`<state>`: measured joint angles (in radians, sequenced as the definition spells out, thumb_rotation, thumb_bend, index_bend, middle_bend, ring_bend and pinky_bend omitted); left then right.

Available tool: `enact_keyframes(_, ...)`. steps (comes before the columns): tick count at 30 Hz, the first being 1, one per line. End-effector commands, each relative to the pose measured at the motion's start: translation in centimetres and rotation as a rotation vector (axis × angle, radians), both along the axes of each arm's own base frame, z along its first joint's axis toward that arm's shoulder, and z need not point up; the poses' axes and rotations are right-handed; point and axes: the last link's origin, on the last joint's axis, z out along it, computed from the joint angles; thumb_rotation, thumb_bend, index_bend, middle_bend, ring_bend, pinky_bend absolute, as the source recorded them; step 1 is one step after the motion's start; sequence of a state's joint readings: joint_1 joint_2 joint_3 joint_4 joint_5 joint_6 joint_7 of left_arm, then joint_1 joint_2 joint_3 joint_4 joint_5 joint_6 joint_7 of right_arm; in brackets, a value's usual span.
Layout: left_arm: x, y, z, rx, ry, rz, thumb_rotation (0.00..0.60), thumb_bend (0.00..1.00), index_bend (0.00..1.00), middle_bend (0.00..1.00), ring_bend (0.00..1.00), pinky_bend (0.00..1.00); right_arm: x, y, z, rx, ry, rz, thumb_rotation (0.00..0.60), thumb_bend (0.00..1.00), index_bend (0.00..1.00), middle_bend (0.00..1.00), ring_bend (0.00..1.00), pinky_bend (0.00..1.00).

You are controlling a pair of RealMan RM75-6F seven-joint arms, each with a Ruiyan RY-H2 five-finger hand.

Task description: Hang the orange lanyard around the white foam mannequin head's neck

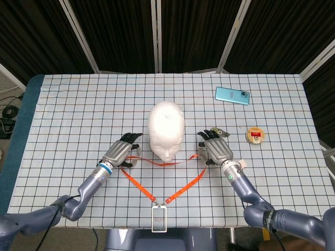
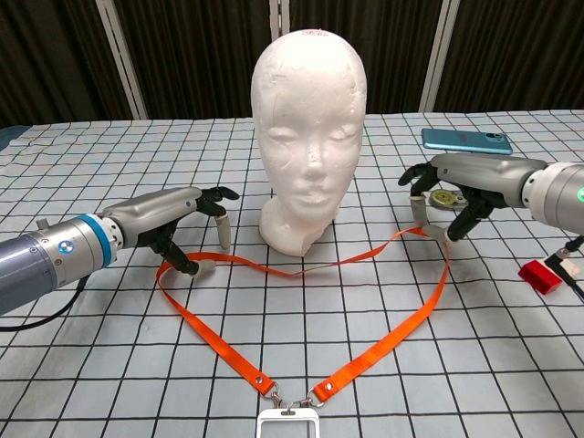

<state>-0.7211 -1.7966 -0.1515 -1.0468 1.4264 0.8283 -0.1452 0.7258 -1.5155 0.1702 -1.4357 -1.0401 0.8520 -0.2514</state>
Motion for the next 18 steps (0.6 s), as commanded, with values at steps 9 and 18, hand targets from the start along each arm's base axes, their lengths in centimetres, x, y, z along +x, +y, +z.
enact_keyframes(9, -0.10, -0.09, -0.81, -0.002, 0.002, 0.009, 0.600, 0.49, 0.57, 0.00, 0.00, 0.00, -0.21, 0.04, 0.08, 0.000, -0.001, -0.003, 0.600, 0.39, 0.75, 0.11, 0.00, 0.00)
enact_keyframes(18, -0.07, -0.36, -0.53, 0.015, -0.015, 0.001, 0.600, 0.55, 0.70, 0.00, 0.00, 0.00, -0.37, 0.33, 0.29, 0.003, 0.000, 0.006, 0.600, 0.40, 0.75, 0.11, 0.00, 0.00)
